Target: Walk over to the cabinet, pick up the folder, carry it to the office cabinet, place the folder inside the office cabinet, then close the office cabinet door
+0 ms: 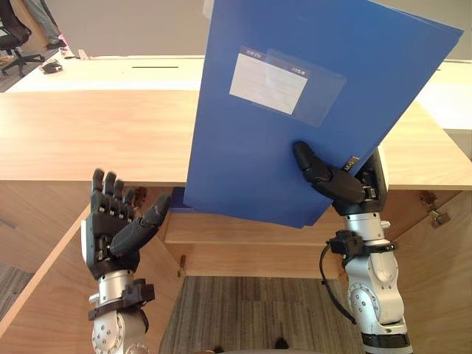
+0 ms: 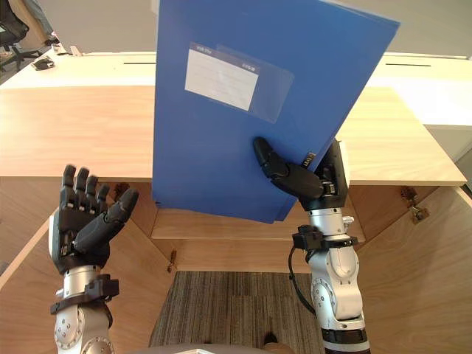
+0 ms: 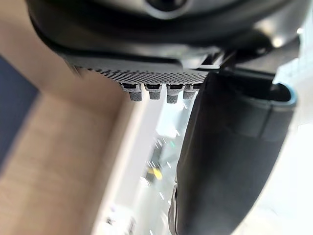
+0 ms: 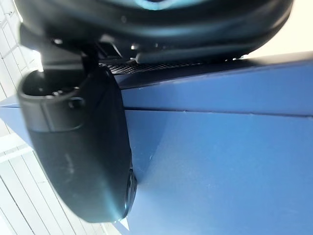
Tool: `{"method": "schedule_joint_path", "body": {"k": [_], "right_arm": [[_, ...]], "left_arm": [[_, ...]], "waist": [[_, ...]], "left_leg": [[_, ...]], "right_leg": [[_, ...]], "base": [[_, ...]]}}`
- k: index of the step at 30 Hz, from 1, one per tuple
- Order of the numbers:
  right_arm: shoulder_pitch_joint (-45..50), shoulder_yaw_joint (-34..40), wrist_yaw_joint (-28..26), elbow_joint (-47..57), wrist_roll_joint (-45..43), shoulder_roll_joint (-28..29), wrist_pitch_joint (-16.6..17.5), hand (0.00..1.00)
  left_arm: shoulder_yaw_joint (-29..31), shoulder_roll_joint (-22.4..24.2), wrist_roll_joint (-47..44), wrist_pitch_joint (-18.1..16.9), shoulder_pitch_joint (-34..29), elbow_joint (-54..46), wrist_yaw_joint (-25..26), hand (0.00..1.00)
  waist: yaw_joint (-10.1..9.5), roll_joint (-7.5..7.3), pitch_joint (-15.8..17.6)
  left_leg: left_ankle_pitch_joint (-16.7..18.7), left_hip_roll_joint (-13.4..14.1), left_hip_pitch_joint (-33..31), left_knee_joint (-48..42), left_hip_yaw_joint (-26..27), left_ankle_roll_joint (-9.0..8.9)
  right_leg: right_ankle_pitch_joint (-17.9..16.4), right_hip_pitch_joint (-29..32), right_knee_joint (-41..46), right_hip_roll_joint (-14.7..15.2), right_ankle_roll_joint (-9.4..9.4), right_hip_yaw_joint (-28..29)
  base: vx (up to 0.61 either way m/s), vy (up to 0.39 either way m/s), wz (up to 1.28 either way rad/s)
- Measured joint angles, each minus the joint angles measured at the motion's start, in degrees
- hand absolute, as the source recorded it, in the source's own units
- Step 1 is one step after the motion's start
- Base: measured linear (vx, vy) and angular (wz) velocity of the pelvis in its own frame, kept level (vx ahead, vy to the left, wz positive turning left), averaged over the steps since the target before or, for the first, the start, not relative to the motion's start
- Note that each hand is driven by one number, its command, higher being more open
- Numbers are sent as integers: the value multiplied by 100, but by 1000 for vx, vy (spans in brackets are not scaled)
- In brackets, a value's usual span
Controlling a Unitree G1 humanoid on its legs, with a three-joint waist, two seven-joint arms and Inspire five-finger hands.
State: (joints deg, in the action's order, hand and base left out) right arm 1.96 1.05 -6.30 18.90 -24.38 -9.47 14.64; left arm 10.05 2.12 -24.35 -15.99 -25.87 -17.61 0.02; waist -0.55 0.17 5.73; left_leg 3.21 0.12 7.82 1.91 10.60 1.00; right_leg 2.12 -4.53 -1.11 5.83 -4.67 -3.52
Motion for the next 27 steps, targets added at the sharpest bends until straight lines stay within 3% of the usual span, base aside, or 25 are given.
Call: {"method": "schedule_joint_path", "body": {"k": [7,11,16,18,20,23,27], "right_arm": [[7,-17,37,0,263,7,1,0],[85,-275,129,-16,384,-87,3,0],[28,-1204,147,-201,729,-488,59,0],[-435,-1830,175,-645,1061,-717,115,0],[-1239,-2474,234,-1332,1568,-931,118,0],[-1721,-2986,293,-1901,2250,-1059,46,0],[-2148,-3170,402,-2375,2709,-1139,-55,0]], "left_arm": [[-39,132,1195,79,-62,1099,191,100],[-141,-12,1726,163,19,2533,172,100],[-151,-304,2153,375,433,4568,79,100],[-150,-500,2322,422,907,5534,161,100],[-141,-704,2407,481,1548,6247,317,100],[-150,-790,2563,483,1940,6518,506,100],[-162,-757,2451,416,2352,6522,633,100]], "waist": [[-13,-17,-11],[-4,-20,-15],[15,-39,9],[47,-32,302],[43,32,798],[2,184,1370],[-13,398,1839]], "left_leg": [[-10,-9,-15,2,-28,1],[-31,-20,-34,39,-1,-5],[-7,-14,-332,-124,98,-42],[237,95,-856,-809,157,-51],[579,294,-1685,-1855,240,-42],[910,478,-2472,-2780,270,-4],[1133,565,-3568,-3717,299,43]], "right_leg": [[0,0,-7,11,0,-30],[-1,36,-37,16,0,-16],[0,338,22,21,1,73],[-15,758,377,-8,23,181],[-134,1460,1004,-86,108,241],[-398,2228,1806,-138,111,292],[-689,3456,2918,-124,94,380]], "base": [[-29,-25,3],[-35,-28,-4],[-48,-27,-11],[-111,-30,-17],[-229,-43,-24],[-299,-9,-13],[-188,18,-5]]}}
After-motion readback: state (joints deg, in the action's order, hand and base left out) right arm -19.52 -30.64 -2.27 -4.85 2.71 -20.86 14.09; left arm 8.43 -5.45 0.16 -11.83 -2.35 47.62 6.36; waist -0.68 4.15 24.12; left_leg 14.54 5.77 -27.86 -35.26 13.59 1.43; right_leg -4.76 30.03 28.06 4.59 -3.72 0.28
